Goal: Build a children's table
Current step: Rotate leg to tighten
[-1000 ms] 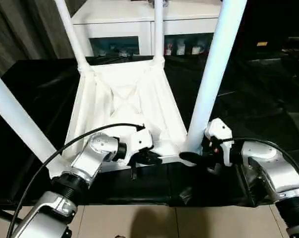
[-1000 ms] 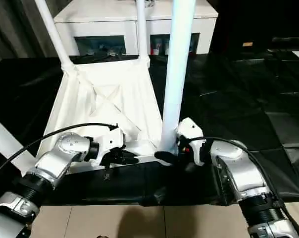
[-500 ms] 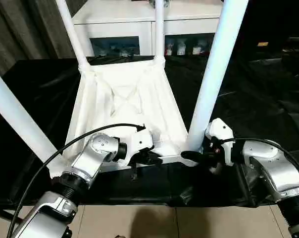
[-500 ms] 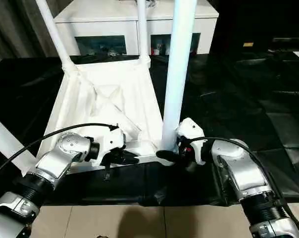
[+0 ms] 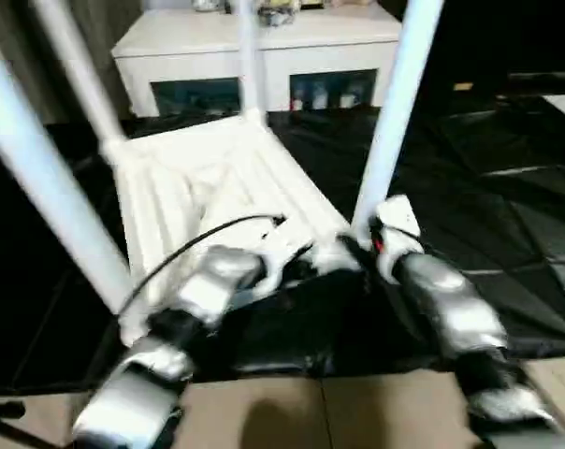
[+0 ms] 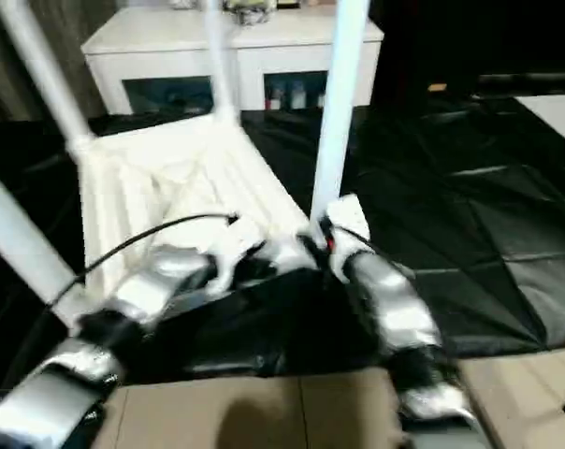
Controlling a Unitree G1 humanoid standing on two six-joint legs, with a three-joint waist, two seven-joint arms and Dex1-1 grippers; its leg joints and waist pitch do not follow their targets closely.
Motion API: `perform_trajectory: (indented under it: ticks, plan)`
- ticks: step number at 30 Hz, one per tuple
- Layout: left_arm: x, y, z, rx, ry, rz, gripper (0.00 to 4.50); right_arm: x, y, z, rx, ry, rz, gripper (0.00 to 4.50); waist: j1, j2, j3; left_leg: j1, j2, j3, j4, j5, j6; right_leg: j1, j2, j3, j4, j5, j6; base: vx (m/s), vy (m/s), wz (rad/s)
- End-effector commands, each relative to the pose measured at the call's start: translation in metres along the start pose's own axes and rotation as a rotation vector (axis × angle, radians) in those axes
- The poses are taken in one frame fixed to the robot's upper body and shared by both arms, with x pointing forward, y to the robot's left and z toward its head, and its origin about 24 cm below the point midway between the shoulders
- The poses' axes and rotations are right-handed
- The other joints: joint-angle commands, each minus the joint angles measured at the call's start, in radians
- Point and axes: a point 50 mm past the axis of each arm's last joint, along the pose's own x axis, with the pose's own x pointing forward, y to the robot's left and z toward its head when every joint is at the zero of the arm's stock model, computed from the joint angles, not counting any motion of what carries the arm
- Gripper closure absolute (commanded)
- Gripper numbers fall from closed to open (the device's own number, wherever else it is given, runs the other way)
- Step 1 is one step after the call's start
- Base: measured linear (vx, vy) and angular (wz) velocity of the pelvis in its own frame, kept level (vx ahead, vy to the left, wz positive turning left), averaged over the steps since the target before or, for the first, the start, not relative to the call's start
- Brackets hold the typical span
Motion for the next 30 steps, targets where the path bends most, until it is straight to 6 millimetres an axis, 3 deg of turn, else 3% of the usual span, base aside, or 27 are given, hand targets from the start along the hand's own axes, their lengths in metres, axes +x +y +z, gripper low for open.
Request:
perform_trajectory:
  ticks: [1, 5, 7, 8, 9, 11, 12, 14, 15, 16, 19, 23, 25, 26, 30]
  plan:
    - [0.0, 0.01, 0.003, -0.007, 0.017, 0.132, 4.5, 0.004, 0.017, -0.02, 0.029, 0.084, 0.01, 1.89, -0.008, -0.009, -0.05, 0.034, 0.043, -0.044, -0.1, -0.49, -0.06, 0.008, -0.025, 0.012, -0.083, -0.354, -0.16, 0.0, 0.0, 0.0]
    - [0.003, 0.015, 0.005, 0.003, 0.02, 0.218, 4.5, 0.013, 0.018, -0.012, 0.072, 0.056, -0.085, 1.89, -0.005, -0.006, -0.054, 0.031, 0.042, -0.037, -0.095, -0.442, -0.038, 0.011, -0.027, 0.015, -0.078, -0.274, -0.183, 0.0, 0.0, 0.0]
    - [0.003, 0.016, 0.005, 0.0, 0.016, 0.228, 4.5, 0.017, 0.028, -0.006, 0.11, 0.025, -0.041, 1.89, -0.004, -0.007, -0.057, 0.026, 0.041, -0.037, -0.094, -0.414, -0.026, 0.019, -0.03, 0.014, -0.074, -0.239, -0.195, 0.0, 0.0, 0.0]
    - [0.003, 0.016, 0.005, -0.003, 0.016, 0.223, 4.5, 0.018, 0.031, -0.004, 0.108, 0.007, -0.02, 1.33, -0.004, -0.013, -0.057, 0.023, 0.042, -0.036, -0.093, -0.399, -0.014, 0.021, -0.03, 0.014, -0.074, -0.232, -0.197, 0.0, 0.0, 0.0]
    - [0.002, 0.016, 0.004, -0.002, 0.016, 0.215, 4.5, 0.017, 0.032, -0.002, 0.114, -0.008, -0.002, 1.19, -0.002, -0.01, -0.059, 0.024, 0.042, -0.036, -0.092, -0.387, -0.01, 0.022, -0.031, 0.014, -0.072, -0.225, -0.199, 0.0, 0.0, 0.0]
    - [0.001, 0.016, 0.004, 0.008, 0.004, 0.191, 4.5, 0.017, 0.033, 0.003, 0.114, -0.046, 0.018, 1.11, -0.002, -0.009, -0.059, 0.021, 0.043, -0.034, -0.09, -0.361, 0.012, 0.024, -0.031, 0.014, -0.069, -0.207, -0.205, 0.0, 0.0, 0.0]
    - [0.001, 0.016, 0.004, 0.008, 0.004, 0.191, 4.5, 0.017, 0.033, 0.003, 0.114, -0.046, 0.018, 0.99, -0.007, -0.011, -0.061, 0.009, 0.042, -0.038, -0.09, -0.331, 0.022, 0.035, -0.032, 0.012, -0.063, -0.186, -0.204, 0.0, 0.0, 0.0]
    - [-0.002, 0.014, 0.002, 0.024, 0.001, 0.14, 4.5, 0.015, 0.028, 0.007, 0.1, -0.067, 0.055, 0.72, -0.008, -0.012, -0.069, 0.012, 0.043, -0.034, -0.081, -0.251, 0.055, 0.035, -0.032, 0.01, -0.055, -0.088, -0.23, 0.0, 0.0, 0.0]
    - [-0.002, 0.014, 0.002, 0.024, 0.001, 0.14, 4.5, 0.015, 0.028, 0.007, 0.1, -0.067, 0.055, 0.72, -0.008, -0.012, -0.069, 0.012, 0.043, -0.034, -0.081, -0.251, 0.055, 0.035, -0.032, 0.01, -0.055, -0.088, -0.23, 0.0, 0.0, 0.0]
    - [-0.003, 0.013, 0.0, 0.035, 0.001, 0.114, 4.5, 0.015, 0.026, 0.009, 0.095, -0.072, 0.08, 0.72, -0.005, -0.011, -0.067, 0.011, 0.043, -0.03, -0.077, -0.213, 0.084, 0.034, -0.033, 0.01, -0.053, -0.051, -0.251, 0.0, 0.0, 0.0]
    - [-0.009, 0.01, -0.006, 0.075, 0.003, 0.023, 4.5, 0.007, 0.016, 0.013, 0.035, -0.091, 0.188, 0.72, -0.001, -0.012, -0.068, 0.011, 0.046, -0.028, -0.072, -0.19, 0.11, 0.038, -0.033, 0.01, -0.05, -0.042, -0.261, 0.0, 0.0, 0.0]
    - [-0.023, 0.004, -0.016, 0.135, -0.009, -0.14, 4.5, -0.018, -0.006, 0.009, -0.104, -0.102, 0.431, 0.72, 0.018, -0.013, -0.064, 0.019, 0.054, -0.029, -0.076, -0.209, 0.107, 0.041, -0.031, 0.01, -0.054, -0.077, -0.266, 0.0, 0.0, 0.0]
    - [-0.028, 0.0, -0.019, 0.137, -0.016, -0.201, 4.5, -0.026, -0.012, 0.007, -0.125, -0.102, 0.487, 0.72, 0.021, -0.013, -0.061, 0.015, 0.055, -0.027, -0.077, -0.223, 0.106, 0.04, -0.031, 0.012, -0.052, -0.089, -0.267, 0.0, 0.0, 0.0]
    - [-0.035, -0.006, -0.02, 0.168, -0.051, -0.299, 4.5, -0.034, -0.019, 0.006, -0.151, -0.101, 0.545, 0.72, 0.024, -0.01, -0.061, 0.02, 0.058, -0.026, -0.08, -0.254, 0.091, 0.035, -0.029, 0.011, -0.055, -0.125, -0.267, 0.0, 0.0, 0.0]
    - [-0.047, -0.006, -0.024, 0.181, -0.047, -0.377, 4.5, -0.047, -0.023, -0.001, -0.197, -0.044, 0.69, 0.72, 0.034, -0.005, -0.06, 0.027, 0.061, -0.023, -0.084, -0.283, 0.065, 0.029, -0.024, 0.013, -0.052, -0.134, -0.267, 0.0, 0.0, 0.0]
